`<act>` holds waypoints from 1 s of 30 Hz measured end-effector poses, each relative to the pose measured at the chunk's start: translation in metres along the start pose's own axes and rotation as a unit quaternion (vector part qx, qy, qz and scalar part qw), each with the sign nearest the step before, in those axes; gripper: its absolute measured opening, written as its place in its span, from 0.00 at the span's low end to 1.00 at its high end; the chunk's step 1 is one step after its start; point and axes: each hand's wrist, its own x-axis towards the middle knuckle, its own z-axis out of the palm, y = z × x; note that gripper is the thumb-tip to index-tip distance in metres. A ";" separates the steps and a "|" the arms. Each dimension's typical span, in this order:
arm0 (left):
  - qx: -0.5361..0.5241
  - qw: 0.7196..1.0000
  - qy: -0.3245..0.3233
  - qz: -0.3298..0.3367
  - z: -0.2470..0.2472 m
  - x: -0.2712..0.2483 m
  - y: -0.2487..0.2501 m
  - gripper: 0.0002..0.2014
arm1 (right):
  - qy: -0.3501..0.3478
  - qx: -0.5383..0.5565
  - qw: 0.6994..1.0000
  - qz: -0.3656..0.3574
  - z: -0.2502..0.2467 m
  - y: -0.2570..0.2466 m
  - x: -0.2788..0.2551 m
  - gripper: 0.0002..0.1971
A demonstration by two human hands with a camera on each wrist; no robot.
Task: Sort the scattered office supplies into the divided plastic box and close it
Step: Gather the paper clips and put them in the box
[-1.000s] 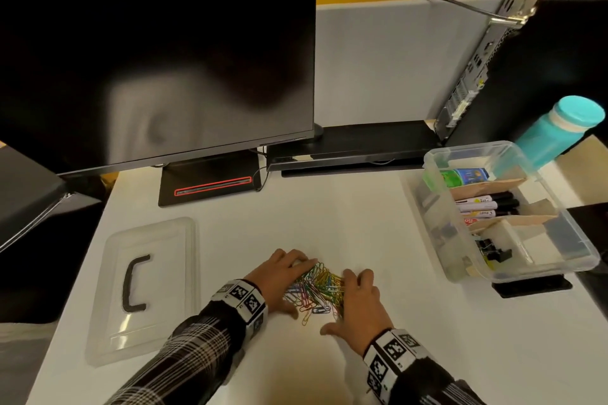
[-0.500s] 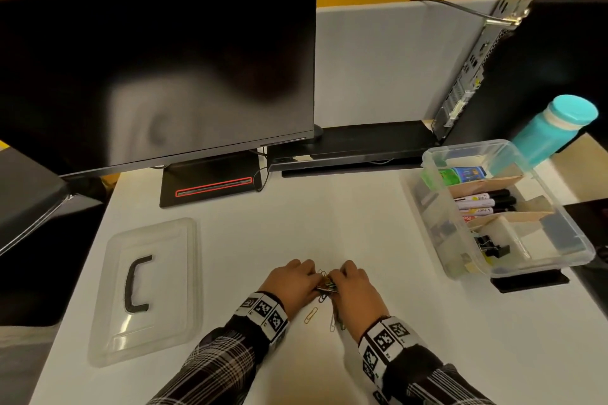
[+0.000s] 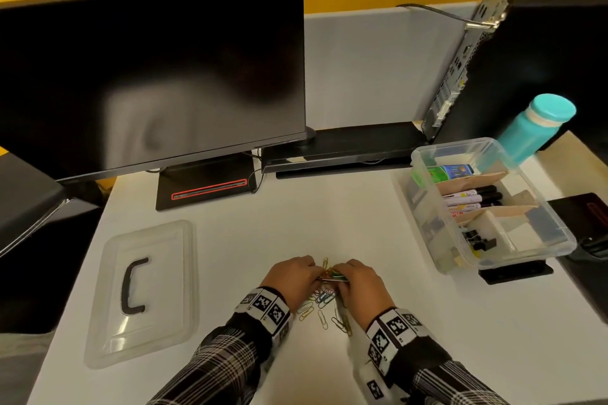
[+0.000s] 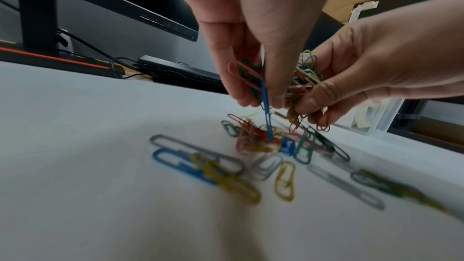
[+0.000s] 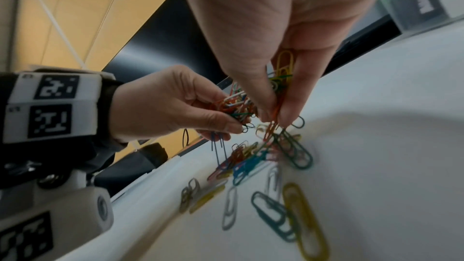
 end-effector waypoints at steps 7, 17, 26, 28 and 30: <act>-0.004 1.000 -0.019 0.009 -0.010 0.001 0.018 0.15 | 0.004 0.048 0.999 0.022 -0.014 0.009 -0.011 0.14; 0.025 0.998 -0.005 0.061 -0.051 -0.001 0.076 0.14 | 0.059 0.089 0.994 -0.005 -0.070 0.016 -0.052 0.10; 0.071 0.985 0.063 0.145 -0.121 0.070 0.194 0.15 | 0.192 0.118 0.974 0.016 -0.202 0.062 -0.086 0.12; 0.055 0.980 0.090 0.171 -0.132 0.100 0.223 0.14 | 0.231 0.100 0.967 0.030 -0.235 0.080 -0.086 0.11; 0.039 0.983 0.083 0.161 -0.137 0.130 0.247 0.12 | 0.241 0.082 0.965 0.061 -0.260 0.100 -0.082 0.10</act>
